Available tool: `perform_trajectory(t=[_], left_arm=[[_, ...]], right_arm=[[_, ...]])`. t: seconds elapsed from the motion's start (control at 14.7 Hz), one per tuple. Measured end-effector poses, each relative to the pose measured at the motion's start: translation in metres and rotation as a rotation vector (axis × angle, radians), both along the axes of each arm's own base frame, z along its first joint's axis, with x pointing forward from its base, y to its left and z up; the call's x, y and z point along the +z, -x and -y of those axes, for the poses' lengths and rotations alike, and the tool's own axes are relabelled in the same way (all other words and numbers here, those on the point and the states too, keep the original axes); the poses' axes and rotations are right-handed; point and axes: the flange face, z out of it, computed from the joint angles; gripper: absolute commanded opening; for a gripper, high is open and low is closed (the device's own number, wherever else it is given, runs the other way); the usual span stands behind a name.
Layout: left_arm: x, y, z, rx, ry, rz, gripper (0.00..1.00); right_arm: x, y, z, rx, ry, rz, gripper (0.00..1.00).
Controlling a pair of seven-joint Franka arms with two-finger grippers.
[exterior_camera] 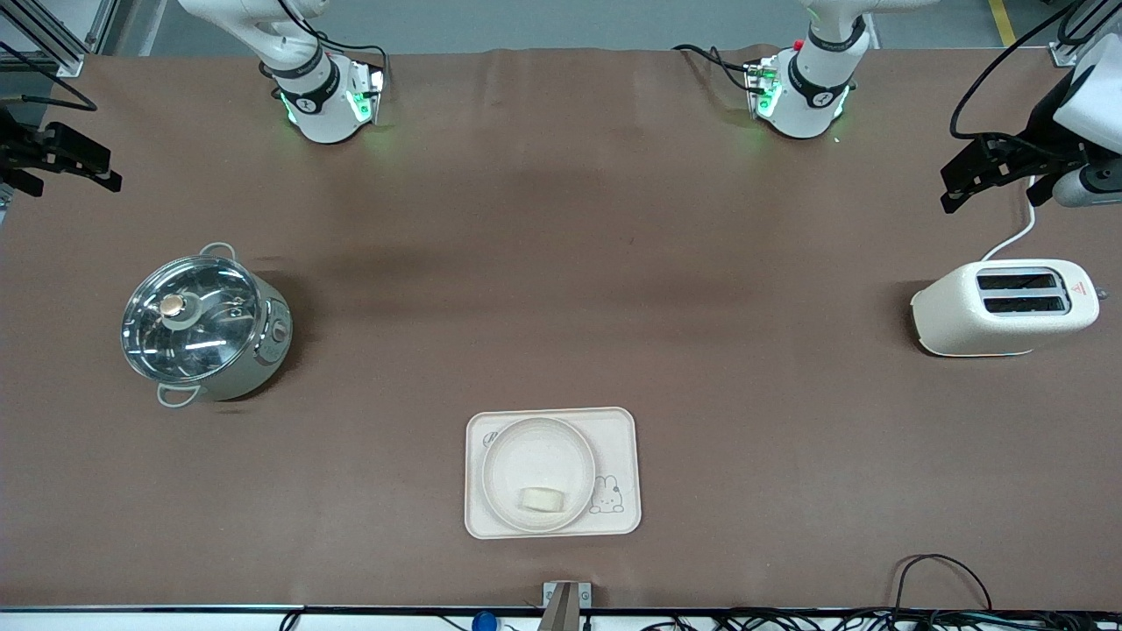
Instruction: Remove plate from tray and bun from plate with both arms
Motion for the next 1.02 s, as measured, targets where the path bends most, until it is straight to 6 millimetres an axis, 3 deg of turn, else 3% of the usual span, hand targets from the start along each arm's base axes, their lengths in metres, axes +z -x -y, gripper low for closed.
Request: perform_trajectory(t=[0.68,1.02], left_arm=[[-0.014,-0.01,0.0,0.0,0.0,-0.027,1.0],[-0.017,-0.012,0.0,0.0,0.001,-0.032,1.0]], right_arm=[[-0.002,-0.001,-0.006,0.005,-0.036,-0.001,1.0],[-0.029,-0.031,-0.033,-0.029,-0.118,0.022,1.0]])
